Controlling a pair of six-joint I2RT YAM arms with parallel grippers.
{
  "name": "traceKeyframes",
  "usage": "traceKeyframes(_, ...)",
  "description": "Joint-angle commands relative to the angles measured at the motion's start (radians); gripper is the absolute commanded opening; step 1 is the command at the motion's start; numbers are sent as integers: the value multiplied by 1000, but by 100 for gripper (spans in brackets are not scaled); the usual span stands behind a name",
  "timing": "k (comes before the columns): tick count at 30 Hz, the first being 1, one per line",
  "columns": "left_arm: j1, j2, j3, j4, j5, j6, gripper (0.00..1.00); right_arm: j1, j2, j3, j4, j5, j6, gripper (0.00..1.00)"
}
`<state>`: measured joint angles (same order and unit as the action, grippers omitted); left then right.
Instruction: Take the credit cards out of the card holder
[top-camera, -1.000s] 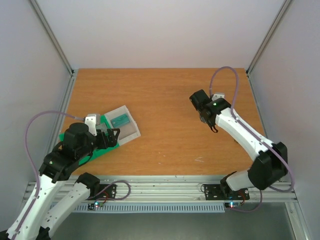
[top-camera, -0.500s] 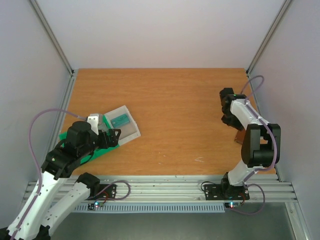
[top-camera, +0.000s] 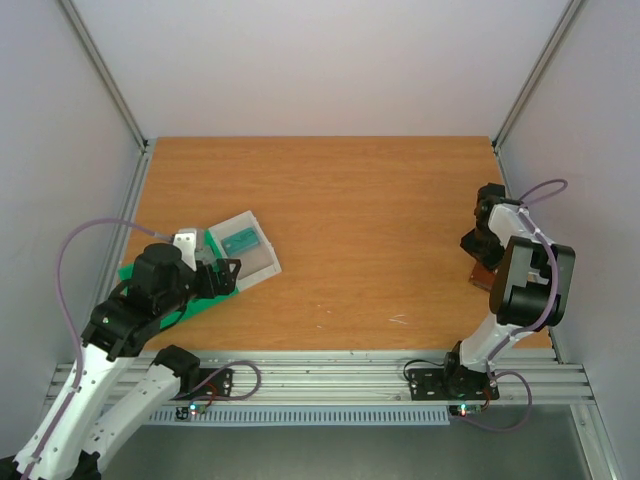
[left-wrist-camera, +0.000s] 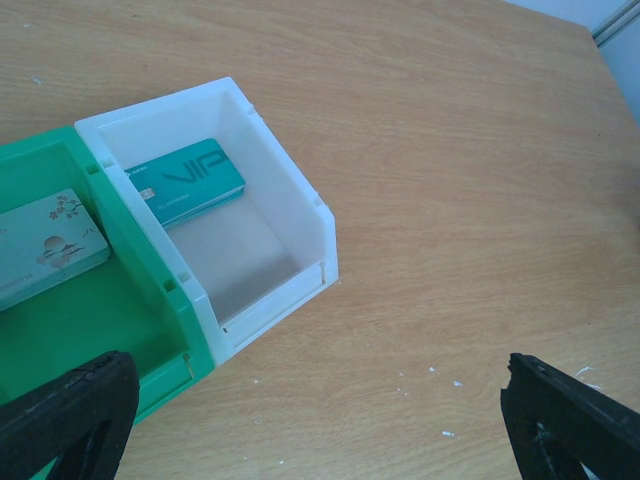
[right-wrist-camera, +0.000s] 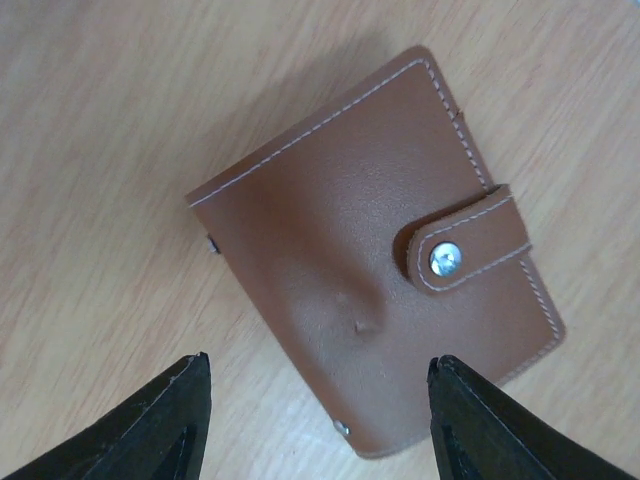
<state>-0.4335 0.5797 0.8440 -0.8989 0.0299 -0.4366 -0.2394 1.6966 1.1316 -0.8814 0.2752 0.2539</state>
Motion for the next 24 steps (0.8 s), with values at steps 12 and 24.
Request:
traceKeyframes(12, -2, -10, 6, -4, -20, 8, 99, -43, 76, -40, 107, -247, -30, 62)
traceKeyframes(24, -2, 2, 7, -5, -14, 13, 99, 122, 114, -103, 191, -340, -71, 61)
